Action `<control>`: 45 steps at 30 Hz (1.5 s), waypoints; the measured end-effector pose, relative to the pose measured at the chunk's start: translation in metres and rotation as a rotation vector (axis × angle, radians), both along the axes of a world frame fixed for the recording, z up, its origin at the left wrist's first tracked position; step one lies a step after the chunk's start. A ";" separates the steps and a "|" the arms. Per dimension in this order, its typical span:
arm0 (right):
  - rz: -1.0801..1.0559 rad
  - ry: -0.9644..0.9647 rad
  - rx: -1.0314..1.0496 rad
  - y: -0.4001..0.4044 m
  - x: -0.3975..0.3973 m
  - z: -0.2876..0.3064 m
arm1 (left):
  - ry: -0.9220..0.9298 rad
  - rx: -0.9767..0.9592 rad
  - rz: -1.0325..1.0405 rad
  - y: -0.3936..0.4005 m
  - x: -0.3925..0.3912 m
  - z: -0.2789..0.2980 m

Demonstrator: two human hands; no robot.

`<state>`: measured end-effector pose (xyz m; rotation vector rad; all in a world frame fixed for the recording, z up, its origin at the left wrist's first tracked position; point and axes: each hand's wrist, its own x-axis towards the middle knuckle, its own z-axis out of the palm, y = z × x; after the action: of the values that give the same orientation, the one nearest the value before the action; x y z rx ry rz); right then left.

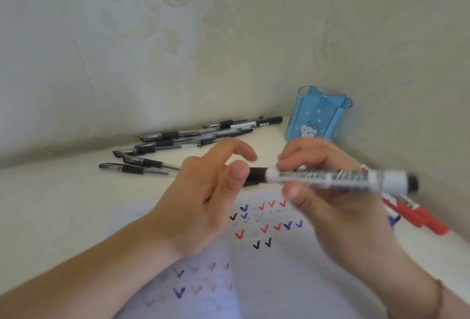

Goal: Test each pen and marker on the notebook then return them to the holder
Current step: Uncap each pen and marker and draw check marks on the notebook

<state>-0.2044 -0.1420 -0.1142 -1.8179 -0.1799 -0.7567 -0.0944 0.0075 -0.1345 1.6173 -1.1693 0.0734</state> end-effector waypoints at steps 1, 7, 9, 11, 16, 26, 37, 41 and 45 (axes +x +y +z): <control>-0.069 0.007 -0.057 -0.016 -0.003 0.003 | -0.014 0.062 0.037 0.001 0.001 -0.002; -0.712 0.615 -0.503 -0.100 -0.025 0.027 | -0.369 0.415 0.350 -0.002 0.013 -0.015; -0.800 0.741 -0.587 -0.114 -0.028 0.025 | -0.418 0.496 0.392 -0.002 0.018 -0.021; -0.802 0.864 -0.610 -0.125 -0.028 0.018 | -0.390 0.562 0.427 -0.002 0.022 -0.023; -0.758 0.944 -0.560 -0.135 -0.020 0.000 | -0.340 0.672 0.449 -0.002 0.024 -0.022; -0.541 0.601 -0.978 -0.068 0.052 0.008 | -0.333 0.695 0.467 -0.001 0.026 -0.025; -0.527 0.834 -1.410 -0.053 0.186 0.008 | -0.387 0.596 0.487 -0.001 0.031 -0.030; -0.546 0.854 -1.489 -0.056 0.185 0.006 | -0.403 0.572 0.505 -0.003 0.031 -0.033; -0.518 0.862 -1.491 -0.061 0.185 0.007 | -0.419 0.543 0.525 -0.004 0.031 -0.034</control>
<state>-0.0196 -0.2032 -0.1073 -3.5143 0.4508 0.0522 -0.0633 0.0036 -0.1684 2.4534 -1.0925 0.4871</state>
